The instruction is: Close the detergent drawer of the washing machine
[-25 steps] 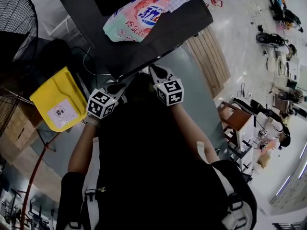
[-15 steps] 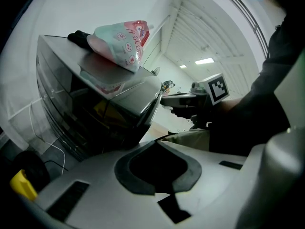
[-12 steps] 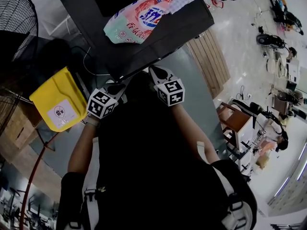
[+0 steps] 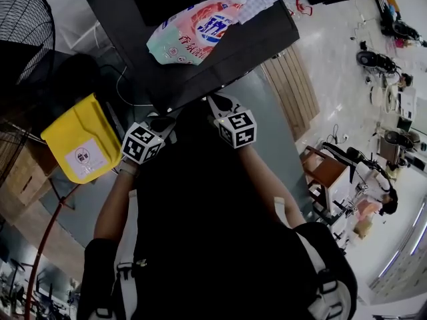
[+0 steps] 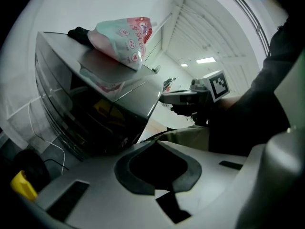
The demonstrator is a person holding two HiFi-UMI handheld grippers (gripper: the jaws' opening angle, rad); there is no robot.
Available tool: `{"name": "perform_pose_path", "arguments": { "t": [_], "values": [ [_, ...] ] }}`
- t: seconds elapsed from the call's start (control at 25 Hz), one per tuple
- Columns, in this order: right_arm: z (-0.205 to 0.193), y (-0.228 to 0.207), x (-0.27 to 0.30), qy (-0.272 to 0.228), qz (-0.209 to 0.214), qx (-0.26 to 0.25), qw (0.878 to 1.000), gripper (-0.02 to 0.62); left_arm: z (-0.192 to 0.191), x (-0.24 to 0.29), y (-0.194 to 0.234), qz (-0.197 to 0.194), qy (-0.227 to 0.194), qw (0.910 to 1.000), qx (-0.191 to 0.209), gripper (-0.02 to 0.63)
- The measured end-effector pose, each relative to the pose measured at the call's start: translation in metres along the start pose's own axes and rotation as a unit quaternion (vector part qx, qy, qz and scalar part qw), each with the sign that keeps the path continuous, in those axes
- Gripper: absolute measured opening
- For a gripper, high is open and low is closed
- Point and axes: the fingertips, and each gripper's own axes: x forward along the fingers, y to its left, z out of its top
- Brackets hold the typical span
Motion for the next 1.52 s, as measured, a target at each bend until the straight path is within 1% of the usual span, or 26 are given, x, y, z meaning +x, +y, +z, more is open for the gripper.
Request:
{"name": "perform_pose_path", "arguments": {
  "t": [0.24, 0.4, 0.6, 0.8, 0.88, 1.0, 1.04, 1.28, 1.52],
  "values": [
    [0.001, 0.000, 0.001, 0.000, 0.002, -0.004, 1.000, 0.017, -0.001, 0.004, -0.003, -0.003, 0.010, 0.9998, 0.016, 0.011],
    [0.000, 0.000, -0.001, 0.004, 0.001, -0.007, 1.000, 0.017, 0.003, 0.004, -0.009, -0.003, 0.002, 0.9997, 0.023, 0.011],
    [0.000, 0.000, -0.002, -0.003, -0.003, -0.022, 1.000, 0.017, 0.006, 0.004, -0.012, -0.001, -0.006, 0.9996, 0.028, 0.011],
    [0.009, -0.004, -0.021, -0.022, -0.008, -0.006, 1.000, 0.017, 0.022, -0.004, -0.027, -0.011, -0.015, 0.9987, 0.048, 0.011],
    [0.017, -0.006, -0.032, -0.033, -0.013, -0.003, 0.999, 0.017, 0.036, -0.010, -0.029, -0.010, -0.029, 0.9983, 0.049, 0.011],
    [0.031, -0.009, -0.051, -0.058, -0.020, 0.003, 0.998, 0.017, 0.067, -0.019, -0.033, -0.022, -0.063, 0.9973, 0.033, 0.011],
    [0.036, -0.010, -0.059, -0.067, -0.023, 0.007, 0.997, 0.017, 0.078, -0.021, -0.036, -0.025, -0.074, 0.9964, 0.034, 0.011],
    [0.069, -0.011, -0.105, -0.121, -0.042, 0.007, 0.992, 0.017, 0.139, -0.032, -0.059, -0.042, -0.121, 0.9894, 0.069, 0.011],
    [0.108, -0.010, -0.151, -0.160, -0.046, -0.008, 0.986, 0.018, 0.199, -0.041, -0.081, -0.041, -0.163, 0.9800, 0.106, 0.011]
  ]
}}
